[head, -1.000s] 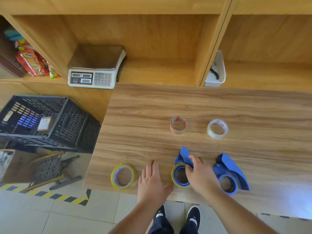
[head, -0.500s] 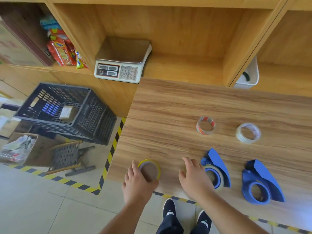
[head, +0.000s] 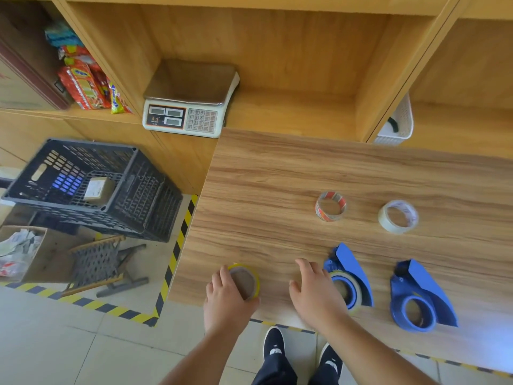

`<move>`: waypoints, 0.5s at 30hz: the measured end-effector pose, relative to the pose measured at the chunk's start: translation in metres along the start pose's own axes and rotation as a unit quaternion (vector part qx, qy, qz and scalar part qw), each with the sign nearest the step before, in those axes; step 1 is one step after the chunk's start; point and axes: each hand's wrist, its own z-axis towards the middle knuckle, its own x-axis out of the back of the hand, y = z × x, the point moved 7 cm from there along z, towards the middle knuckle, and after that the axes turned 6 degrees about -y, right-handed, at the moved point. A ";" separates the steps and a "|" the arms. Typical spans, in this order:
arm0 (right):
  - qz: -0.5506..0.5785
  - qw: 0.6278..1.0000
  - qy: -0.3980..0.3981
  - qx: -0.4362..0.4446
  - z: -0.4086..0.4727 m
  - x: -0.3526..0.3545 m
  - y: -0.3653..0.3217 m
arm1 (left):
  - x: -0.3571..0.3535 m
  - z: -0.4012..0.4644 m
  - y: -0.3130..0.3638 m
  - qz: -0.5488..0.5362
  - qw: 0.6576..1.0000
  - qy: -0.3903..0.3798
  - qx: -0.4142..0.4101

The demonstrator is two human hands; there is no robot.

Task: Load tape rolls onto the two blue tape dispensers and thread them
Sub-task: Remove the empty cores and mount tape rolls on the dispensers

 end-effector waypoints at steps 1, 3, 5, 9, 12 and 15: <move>0.000 1.000 0.003 -0.002 0.000 0.002 0.003 | 0.001 -0.001 0.003 -0.001 1.000 0.000 -0.005; 0.004 1.000 0.008 -0.006 -0.002 0.008 0.009 | 0.004 -0.003 0.014 -0.005 1.000 0.002 -0.019; 0.009 1.000 0.015 -0.010 -0.005 0.015 0.016 | 0.007 -0.006 0.030 -0.001 0.999 0.005 -0.036; 0.030 0.998 0.037 -0.028 -0.013 0.036 0.037 | 0.010 -0.016 0.079 -0.006 0.997 0.008 -0.082; 0.039 0.997 0.052 -0.033 -0.020 0.055 0.062 | 0.005 -0.026 0.123 -0.016 0.993 0.009 -0.118; 0.053 0.995 0.066 -0.051 -0.031 0.074 0.095 | -0.006 -0.039 0.165 -0.017 0.988 0.003 -0.155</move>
